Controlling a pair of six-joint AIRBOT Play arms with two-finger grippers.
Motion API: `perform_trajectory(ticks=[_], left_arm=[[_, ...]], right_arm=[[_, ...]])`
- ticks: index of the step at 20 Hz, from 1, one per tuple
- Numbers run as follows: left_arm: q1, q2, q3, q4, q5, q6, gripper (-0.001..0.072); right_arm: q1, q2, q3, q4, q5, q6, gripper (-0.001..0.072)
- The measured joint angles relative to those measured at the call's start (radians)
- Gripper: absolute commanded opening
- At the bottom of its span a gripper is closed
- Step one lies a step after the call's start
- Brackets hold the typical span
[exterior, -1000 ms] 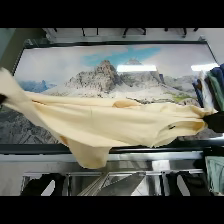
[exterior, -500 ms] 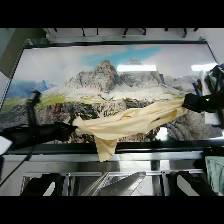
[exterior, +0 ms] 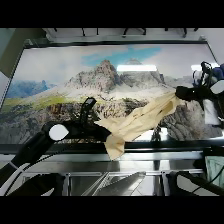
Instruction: Fold the shirts.
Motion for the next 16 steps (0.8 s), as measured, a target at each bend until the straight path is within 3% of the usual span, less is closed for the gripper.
perform_trajectory(ticks=[3, 8, 10, 12, 16], left_arm=[[-0.005, -0.102, 0.112, -0.004, -0.044, -0.009, 0.0698], [0.108, -0.072, 0.203, 0.045, -0.307, -0.009, 0.0697], [0.175, 0.037, 0.106, 0.061, -0.366, -0.055, 0.0696], [0.232, 0.176, -0.05, 0.013, -0.376, -0.108, 0.0541], [0.241, 0.375, -0.36, -0.162, -0.285, -0.156, 0.0531]], right_arm=[[-0.005, 0.006, 0.018, -0.003, 0.019, -0.013, 0.0706], [-0.042, 0.119, 0.0, 0.002, 0.273, 0.005, 0.0706], [-0.051, 0.203, -0.065, 0.032, 0.309, 0.007, 0.0706], [-0.054, 0.284, -0.141, 0.068, 0.319, 0.006, 0.0706], [-0.058, 0.376, -0.251, 0.162, 0.322, -0.007, 0.0705]])
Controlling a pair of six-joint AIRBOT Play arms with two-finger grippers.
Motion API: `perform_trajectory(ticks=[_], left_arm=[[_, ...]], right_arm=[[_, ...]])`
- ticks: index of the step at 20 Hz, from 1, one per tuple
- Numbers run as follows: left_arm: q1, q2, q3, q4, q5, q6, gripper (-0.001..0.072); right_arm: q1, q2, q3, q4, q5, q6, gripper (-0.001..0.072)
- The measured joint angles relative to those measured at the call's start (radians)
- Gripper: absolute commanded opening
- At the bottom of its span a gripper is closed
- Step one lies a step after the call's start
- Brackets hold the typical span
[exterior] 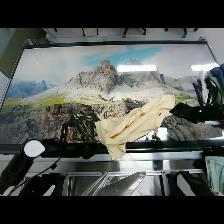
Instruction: Fold the shirts.
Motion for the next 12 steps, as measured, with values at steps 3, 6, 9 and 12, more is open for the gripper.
perform_trajectory(ticks=[3, 6, 9, 12], left_arm=[[-0.035, -0.01, -0.131, -0.062, 0.117, -0.011, 0.0531], [-0.072, -0.134, -0.171, -0.12, 0.211, 0.034, 0.0531], [-0.125, -0.293, -0.136, -0.191, 0.293, 0.123, 0.0531], [-0.173, -0.458, -0.056, -0.227, 0.339, 0.192, 0.0531]], right_arm=[[0.0, 0.022, -0.032, 0.086, -0.004, -0.01, 0.0701], [0.0, 0.031, -0.044, 0.143, -0.011, -0.014, 0.0701], [0.0, 0.034, -0.049, 0.166, -0.012, -0.016, 0.0701], [0.0, 0.035, -0.05, 0.177, -0.013, -0.016, 0.0701]])
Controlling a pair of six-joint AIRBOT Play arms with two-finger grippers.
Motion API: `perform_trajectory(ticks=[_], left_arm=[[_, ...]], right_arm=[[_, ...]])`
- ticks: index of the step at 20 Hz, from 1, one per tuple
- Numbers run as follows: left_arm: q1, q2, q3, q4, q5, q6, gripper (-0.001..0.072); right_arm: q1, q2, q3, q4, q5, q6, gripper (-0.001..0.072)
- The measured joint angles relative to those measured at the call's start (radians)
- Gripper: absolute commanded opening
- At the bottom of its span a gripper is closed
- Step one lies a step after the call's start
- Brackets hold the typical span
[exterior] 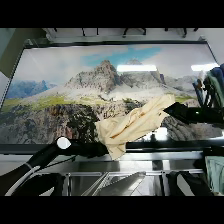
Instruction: Fold the shirts.
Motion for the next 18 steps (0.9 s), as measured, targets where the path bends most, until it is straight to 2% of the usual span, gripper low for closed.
perform_trajectory(ticks=[4, 7, 9, 14, 15, 18], left_arm=[[-0.037, -0.172, 0.097, -0.038, -0.046, 0.074, 0.053], [-0.053, -0.237, 0.125, -0.054, -0.071, 0.106, 0.0528], [-0.058, -0.246, 0.131, -0.05, -0.059, 0.117, 0.0179], [-0.087, -0.274, 0.146, -0.101, 0.005, 0.127, 0.0171], [-0.089, -0.29, 0.158, -0.102, -0.002, 0.128, 0.0011], [-0.087, -0.318, 0.204, -0.081, -0.018, 0.142, 0.0014]], right_arm=[[0.0, 0.0, -0.001, 0.006, -0.001, 0.0, 0.0701], [0.0, 0.0, -0.001, 0.007, -0.002, 0.0, 0.0701], [0.0, 0.0, -0.001, 0.007, -0.006, -0.001, 0.0701], [0.0, 0.0, -0.001, 0.008, -0.013, 0.0, 0.0701], [0.0, 0.0, -0.001, 0.008, -0.014, 0.0, 0.0701], [0.0, 0.0, -0.001, 0.008, -0.016, 0.0, 0.0701]])
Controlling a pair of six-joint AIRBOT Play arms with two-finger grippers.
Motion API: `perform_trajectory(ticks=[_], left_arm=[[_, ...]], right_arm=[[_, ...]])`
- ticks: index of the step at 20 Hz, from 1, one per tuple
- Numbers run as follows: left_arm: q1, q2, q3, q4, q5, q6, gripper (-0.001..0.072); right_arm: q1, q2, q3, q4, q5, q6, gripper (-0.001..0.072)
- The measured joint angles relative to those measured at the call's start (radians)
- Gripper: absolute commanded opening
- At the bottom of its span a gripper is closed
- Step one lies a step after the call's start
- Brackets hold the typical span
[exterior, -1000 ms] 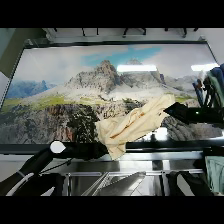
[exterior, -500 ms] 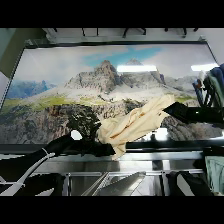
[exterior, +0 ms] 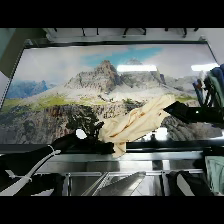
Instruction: Fold the shirts.
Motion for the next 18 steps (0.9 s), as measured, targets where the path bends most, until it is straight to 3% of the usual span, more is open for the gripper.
perform_trajectory(ticks=[5, 11, 18], left_arm=[[0.009, 0.014, 0.11, 0.074, -0.114, 0.005, 0.0014], [0.093, 0.182, 0.159, 0.309, -0.247, -0.108, 0.0014], [0.151, 0.268, 0.167, 0.377, -0.266, -0.162, 0.0014]], right_arm=[[0.0, -0.006, -0.008, -0.005, 0.022, 0.0, 0.0701], [0.003, -0.001, -0.215, 0.022, 0.026, 0.0, 0.0701], [0.201, -0.059, -0.506, 0.219, -0.333, 0.027, 0.0701]])
